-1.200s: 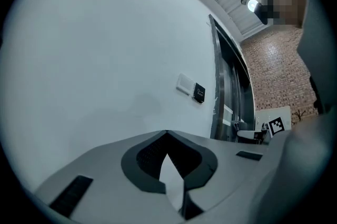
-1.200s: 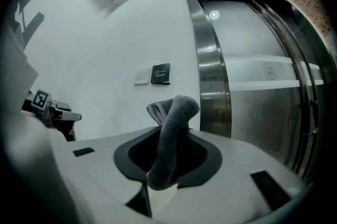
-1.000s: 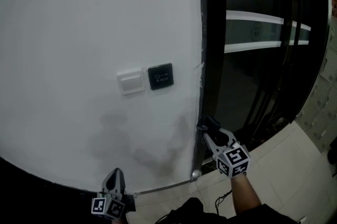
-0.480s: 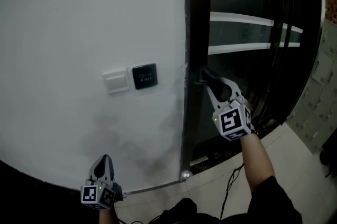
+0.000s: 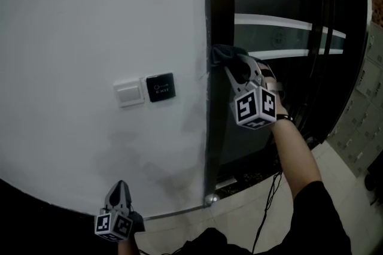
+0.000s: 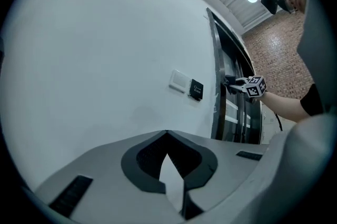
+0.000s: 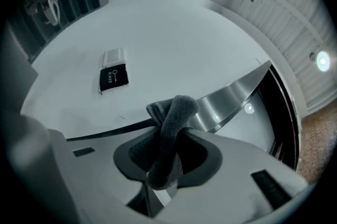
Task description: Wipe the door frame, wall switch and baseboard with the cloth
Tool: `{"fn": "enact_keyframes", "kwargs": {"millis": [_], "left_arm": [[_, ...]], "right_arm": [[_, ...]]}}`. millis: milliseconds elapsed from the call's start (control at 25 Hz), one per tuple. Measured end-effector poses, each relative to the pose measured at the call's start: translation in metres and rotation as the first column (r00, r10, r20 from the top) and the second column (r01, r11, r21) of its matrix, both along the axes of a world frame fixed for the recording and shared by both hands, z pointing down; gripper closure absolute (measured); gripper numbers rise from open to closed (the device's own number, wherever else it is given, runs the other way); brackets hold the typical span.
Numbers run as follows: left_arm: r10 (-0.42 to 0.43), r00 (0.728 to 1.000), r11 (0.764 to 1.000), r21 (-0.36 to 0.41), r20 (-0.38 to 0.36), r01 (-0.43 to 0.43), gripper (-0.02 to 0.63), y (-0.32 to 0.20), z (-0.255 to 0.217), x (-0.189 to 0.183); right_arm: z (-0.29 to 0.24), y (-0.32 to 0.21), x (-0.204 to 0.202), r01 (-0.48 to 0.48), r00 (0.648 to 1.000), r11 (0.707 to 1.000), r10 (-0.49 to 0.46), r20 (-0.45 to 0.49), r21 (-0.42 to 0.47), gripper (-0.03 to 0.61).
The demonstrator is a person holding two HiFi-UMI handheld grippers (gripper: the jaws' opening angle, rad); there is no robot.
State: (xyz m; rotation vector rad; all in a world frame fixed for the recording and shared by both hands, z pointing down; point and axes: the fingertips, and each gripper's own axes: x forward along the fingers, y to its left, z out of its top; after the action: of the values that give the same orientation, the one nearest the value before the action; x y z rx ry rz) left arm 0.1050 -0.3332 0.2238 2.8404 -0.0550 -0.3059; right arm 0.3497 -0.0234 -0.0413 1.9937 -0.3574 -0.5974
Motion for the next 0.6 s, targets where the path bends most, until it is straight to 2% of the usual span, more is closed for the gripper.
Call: {"fn": "enact_keyframes", "kwargs": {"millis": [120, 320, 600], "left_arm": [[-0.015, 1.0, 1.0, 0.003, 0.023, 0.015, 0.621, -0.003, 0.002, -0.005], [-0.01, 0.998, 1.0, 0.02, 0.061, 0.009, 0.621, -0.002, 0.006, -0.005], [0.046, 0.993, 0.999, -0.034, 0.107, -0.042, 0.621, 0.012, 0.02, 0.011]], "right_arm": [[0.005, -0.006, 0.006, -0.002, 1.0, 1.0, 0.002, 0.002, -0.011, 0.488], [0.045, -0.008, 0.018, -0.037, 0.999, 0.991, 0.036, -0.006, -0.126, 0.488], [0.103, 0.0, 0.024, -0.085, 0.996, 0.975, 0.084, -0.013, -0.207, 0.488]]}}
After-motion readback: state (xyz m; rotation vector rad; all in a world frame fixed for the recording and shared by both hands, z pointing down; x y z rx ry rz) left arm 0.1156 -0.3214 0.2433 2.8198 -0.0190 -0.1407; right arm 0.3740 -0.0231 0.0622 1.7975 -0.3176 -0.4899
